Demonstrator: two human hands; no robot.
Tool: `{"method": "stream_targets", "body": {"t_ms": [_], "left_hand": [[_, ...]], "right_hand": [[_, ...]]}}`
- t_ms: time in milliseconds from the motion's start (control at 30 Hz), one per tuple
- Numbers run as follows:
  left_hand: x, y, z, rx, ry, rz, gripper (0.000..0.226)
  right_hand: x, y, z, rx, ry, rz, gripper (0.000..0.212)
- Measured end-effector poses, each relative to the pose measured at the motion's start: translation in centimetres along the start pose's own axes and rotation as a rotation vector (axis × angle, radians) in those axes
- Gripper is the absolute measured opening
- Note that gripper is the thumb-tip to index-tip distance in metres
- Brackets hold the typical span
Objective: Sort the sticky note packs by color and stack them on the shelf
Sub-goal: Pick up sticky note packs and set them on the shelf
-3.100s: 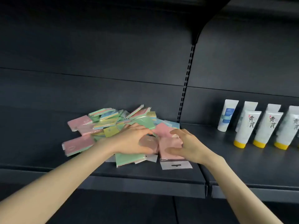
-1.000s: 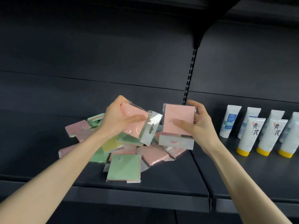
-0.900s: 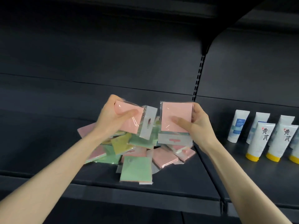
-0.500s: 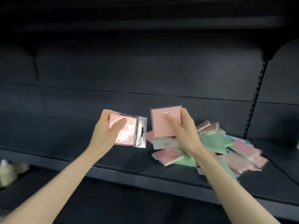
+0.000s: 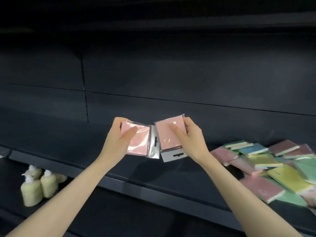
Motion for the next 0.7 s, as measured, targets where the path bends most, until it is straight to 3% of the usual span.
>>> {"method": "stream_targets", "body": {"t_ms": [167,533,700], "left_hand": [[3.8,5.0,4.3,0.009,0.093,0.004,0.013],[12.5,15.8,14.4,0.228,0.111,0.0,0.023],[15.2,21.9,20.8,0.351,0.071,0.105,0.01]], "right_hand": [[-6.3,5.1,-1.7,-0.003,0.028,0.056,0.019],[-20.6,15.8,-4.6,-0.061,0.022,0.207,0.025],[-25.7,18.7,-5.5,-0.099,-0.04,0.199,0.029]]}}
Point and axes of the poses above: each hand's wrist, its own y-axis towards the middle knuckle, its own x-axis out of the back of the hand, z = x × y, the point moved 3 cm from there along y, towards the middle knuckle
